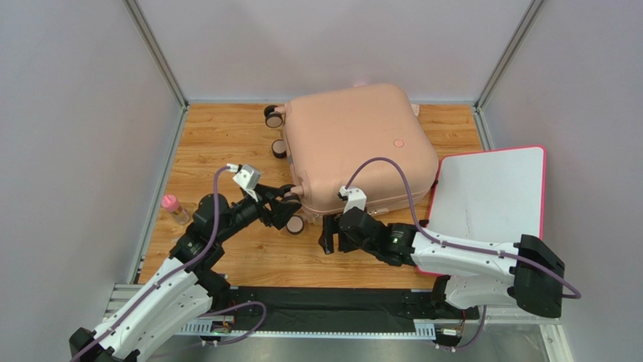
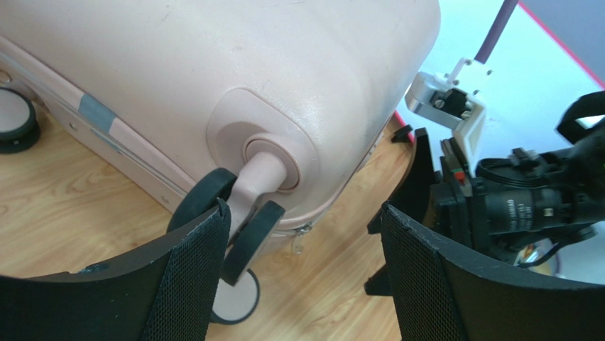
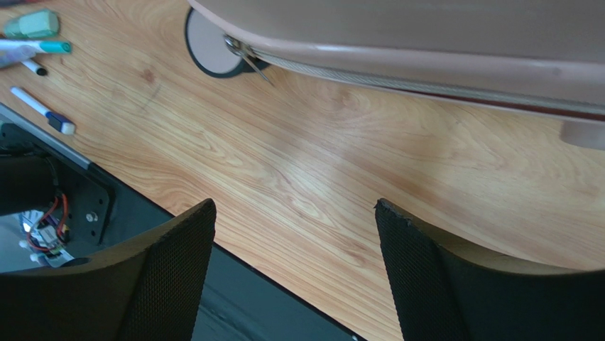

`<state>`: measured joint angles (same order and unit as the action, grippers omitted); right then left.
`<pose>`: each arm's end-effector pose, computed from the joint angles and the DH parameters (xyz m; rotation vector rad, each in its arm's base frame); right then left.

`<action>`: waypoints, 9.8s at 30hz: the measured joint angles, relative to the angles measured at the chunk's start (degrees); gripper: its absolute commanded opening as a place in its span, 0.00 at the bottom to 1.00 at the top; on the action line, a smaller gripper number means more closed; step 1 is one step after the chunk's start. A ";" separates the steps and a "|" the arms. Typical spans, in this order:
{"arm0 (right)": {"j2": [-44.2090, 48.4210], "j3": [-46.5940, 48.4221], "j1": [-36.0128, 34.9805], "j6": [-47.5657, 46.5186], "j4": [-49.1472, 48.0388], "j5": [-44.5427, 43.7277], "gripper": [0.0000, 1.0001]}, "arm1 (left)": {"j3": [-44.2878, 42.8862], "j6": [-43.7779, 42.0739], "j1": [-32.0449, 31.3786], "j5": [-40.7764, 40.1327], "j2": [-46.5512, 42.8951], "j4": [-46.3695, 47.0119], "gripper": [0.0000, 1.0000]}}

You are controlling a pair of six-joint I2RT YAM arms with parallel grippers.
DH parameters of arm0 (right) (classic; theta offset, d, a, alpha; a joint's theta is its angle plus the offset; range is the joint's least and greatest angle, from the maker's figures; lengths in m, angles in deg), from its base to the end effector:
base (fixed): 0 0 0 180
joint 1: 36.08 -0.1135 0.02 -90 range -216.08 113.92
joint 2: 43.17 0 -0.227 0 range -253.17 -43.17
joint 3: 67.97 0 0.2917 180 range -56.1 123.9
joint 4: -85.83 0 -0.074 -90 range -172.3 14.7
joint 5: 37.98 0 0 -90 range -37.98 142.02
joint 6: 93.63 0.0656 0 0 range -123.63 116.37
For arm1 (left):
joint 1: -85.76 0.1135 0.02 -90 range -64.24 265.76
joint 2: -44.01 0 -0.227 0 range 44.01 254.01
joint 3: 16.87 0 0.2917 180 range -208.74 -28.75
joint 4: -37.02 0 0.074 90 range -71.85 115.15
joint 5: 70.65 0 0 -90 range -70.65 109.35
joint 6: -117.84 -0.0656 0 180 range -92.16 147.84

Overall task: Pack the luggage
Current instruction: Zip the luggage at the center of the board.

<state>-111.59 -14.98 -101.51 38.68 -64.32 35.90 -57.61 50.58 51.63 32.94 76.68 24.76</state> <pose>0.1472 0.2781 0.1496 -0.3438 2.3780 0.5967 0.2025 -0.1559 0.2669 0.3601 1.6919 -0.9410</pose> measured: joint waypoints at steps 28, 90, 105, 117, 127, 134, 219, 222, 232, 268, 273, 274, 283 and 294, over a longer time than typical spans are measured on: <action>14.01 -6.49 2.91 9.86 8.94 -12.96 0.95 | 2.38 -16.20 9.16 28.44 22.34 24.22 0.81; 22.64 -20.68 -0.28 -9.42 -20.44 -10.67 0.69 | -6.49 18.60 -7.80 18.64 35.82 24.46 0.00; 14.84 -20.63 -0.81 -10.88 -27.71 -13.86 0.61 | -8.28 19.45 -8.37 16.59 35.82 20.79 0.00; 11.32 -20.46 -5.31 -7.98 -25.53 -15.85 0.60 | -9.99 18.93 -9.29 16.31 35.80 17.35 0.00; 14.84 -20.46 -5.66 -8.94 -23.96 -19.21 0.62 | -9.99 19.04 -9.31 16.35 35.80 17.31 0.00; 15.17 -20.46 -5.66 -10.43 -24.13 -20.48 0.61 | -9.99 19.17 -9.42 16.26 35.78 17.29 0.00; -5.75 -17.35 -11.76 -26.88 -42.91 -32.24 0.00 | -11.82 20.70 -12.02 12.63 36.02 14.32 0.00; -7.17 -16.81 -11.76 -27.91 -44.44 -32.37 0.00 | -11.82 21.44 -12.02 12.57 36.02 14.32 0.00; -11.78 -16.13 -11.74 -28.74 -52.63 -33.57 0.00 | -11.82 22.80 -12.02 11.26 35.21 13.84 0.00; -3.63 -27.02 -14.23 -18.10 -63.45 -33.70 0.00 | -4.37 28.85 -20.46 2.78 31.67 27.08 0.00; -1.20 -29.24 -14.67 -15.52 -62.93 -33.70 0.00 | -4.31 28.76 -22.32 1.90 33.11 28.81 0.00; -0.83 -29.49 -14.67 -15.15 -62.66 -33.70 0.00 | -4.26 28.79 -22.64 1.55 33.40 29.24 0.00; 1.25 -31.15 -14.75 -12.94 -61.94 -34.18 0.00 | -4.15 28.92 -25.20 -1.97 35.43 32.59 0.00; -11.82 -27.34 -14.58 -13.35 -72.87 -37.48 0.00 | -3.54 29.70 -25.22 -3.54 35.54 33.24 0.00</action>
<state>-123.42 -42.32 -116.09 25.32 -137.19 -1.58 -61.15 80.29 26.40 29.40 112.22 58.01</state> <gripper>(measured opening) 0.007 0.720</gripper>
